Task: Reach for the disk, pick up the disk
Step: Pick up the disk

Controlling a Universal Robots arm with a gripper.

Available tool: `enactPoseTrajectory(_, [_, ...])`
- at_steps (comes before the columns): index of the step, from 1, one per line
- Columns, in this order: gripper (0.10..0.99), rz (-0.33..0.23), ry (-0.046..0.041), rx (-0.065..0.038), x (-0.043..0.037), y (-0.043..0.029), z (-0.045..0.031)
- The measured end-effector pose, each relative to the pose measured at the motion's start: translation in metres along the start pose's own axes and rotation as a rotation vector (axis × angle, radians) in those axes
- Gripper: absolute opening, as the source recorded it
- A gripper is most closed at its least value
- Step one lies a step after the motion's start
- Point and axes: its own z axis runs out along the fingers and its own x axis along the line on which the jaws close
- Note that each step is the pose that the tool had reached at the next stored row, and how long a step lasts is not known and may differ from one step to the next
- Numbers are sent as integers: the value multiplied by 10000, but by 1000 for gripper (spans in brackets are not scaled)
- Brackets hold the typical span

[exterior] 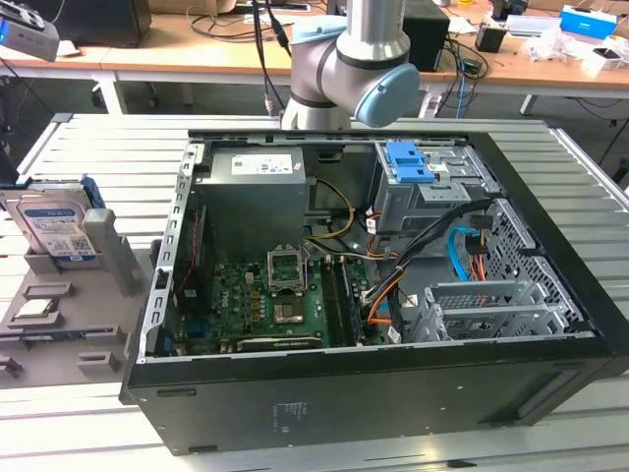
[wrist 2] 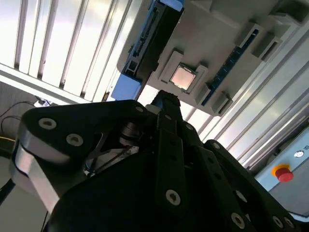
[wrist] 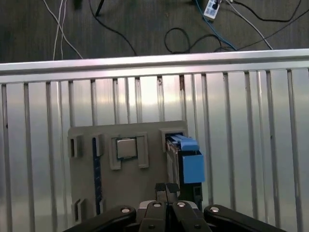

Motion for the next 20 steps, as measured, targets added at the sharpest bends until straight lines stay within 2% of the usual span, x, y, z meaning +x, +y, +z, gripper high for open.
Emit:
enactPoseTrajectory(8, [106, -1020, 39, 1, 0, 0, 0])
enactPoseTrajectory(20, [106, -2183, 83, 1, 0, 0, 0])
